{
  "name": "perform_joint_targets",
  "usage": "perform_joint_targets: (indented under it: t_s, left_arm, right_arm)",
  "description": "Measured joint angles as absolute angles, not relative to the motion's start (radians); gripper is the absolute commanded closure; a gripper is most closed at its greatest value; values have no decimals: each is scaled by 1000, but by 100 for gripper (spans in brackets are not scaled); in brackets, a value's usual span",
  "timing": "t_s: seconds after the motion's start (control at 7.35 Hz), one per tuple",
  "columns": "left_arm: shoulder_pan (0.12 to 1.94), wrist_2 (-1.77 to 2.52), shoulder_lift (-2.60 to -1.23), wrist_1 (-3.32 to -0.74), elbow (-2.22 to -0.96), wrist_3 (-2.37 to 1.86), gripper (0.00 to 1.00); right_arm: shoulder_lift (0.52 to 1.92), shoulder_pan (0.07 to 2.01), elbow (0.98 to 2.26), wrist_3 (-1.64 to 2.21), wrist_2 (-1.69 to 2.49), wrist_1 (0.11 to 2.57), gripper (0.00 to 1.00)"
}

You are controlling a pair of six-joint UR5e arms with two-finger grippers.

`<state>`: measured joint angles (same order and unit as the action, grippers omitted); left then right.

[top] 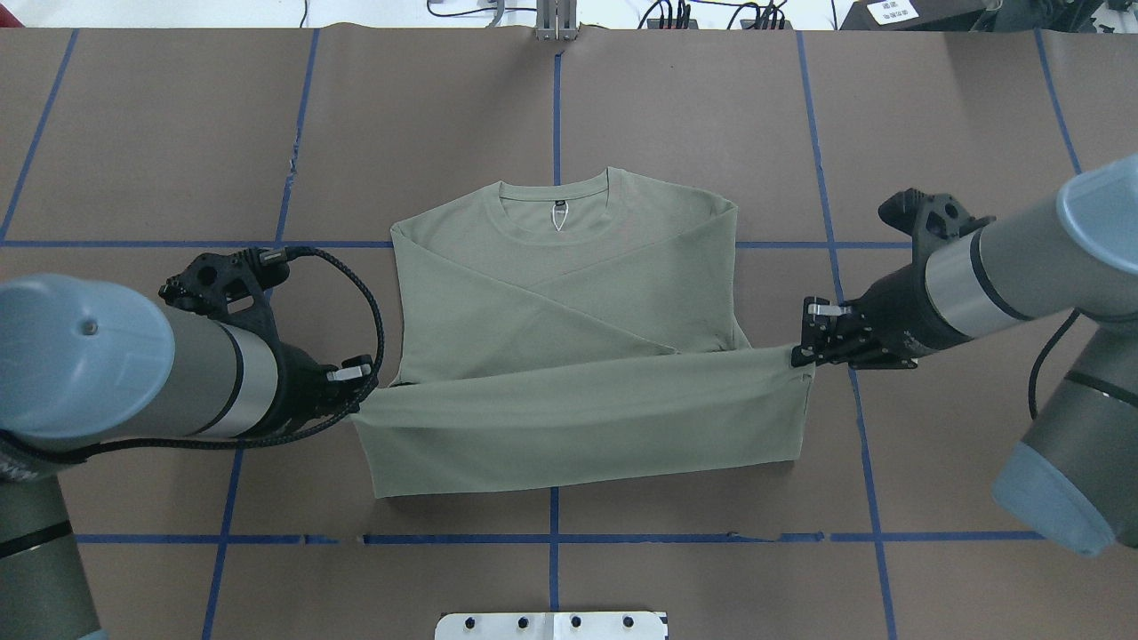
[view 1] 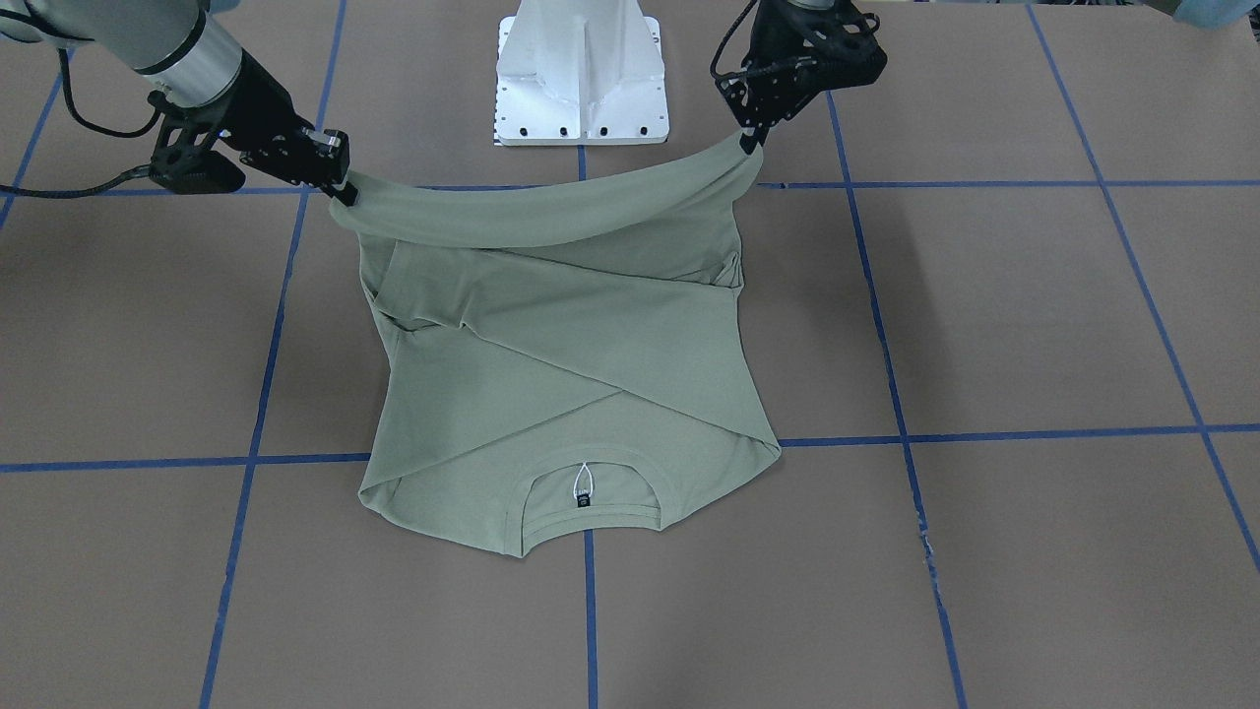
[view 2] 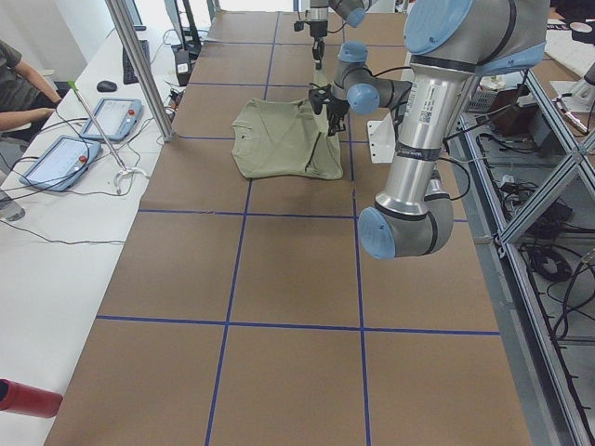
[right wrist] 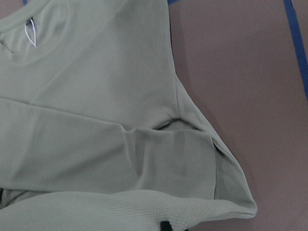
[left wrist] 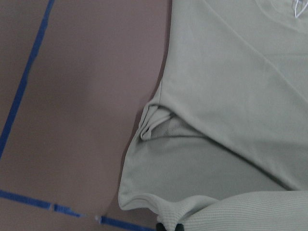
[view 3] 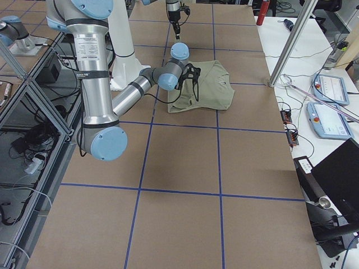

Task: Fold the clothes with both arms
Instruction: 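Lift both hem corners and carry them toward the collar with both grippers, then lay the hem over the collar edge with both grippers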

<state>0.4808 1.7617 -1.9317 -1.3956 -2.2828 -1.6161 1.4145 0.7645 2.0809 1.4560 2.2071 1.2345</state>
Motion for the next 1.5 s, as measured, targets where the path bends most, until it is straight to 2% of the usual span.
perform_joint_targets:
  t_s: [0.27,0.54,1.22,1.5]
  left_arm:
    - [551,1763,-1967,-1397,-2233,-1612,100]
    - [609,1762,-2015,-1443,-2129,-1600,100]
    - [731,1761,-2067,-1809,-1710,-1575,100]
    - [736,1760,-2096,-1891,-1598,-1571,100]
  right_arm:
    - [1281,829,1953,1455,2206,1236,100]
    - [1181,872,1825,1454,2205,1236,100]
    - [1008,907,1529,1437,2203,1235,100]
    - [988,912,1469,1436,2202,1234,100]
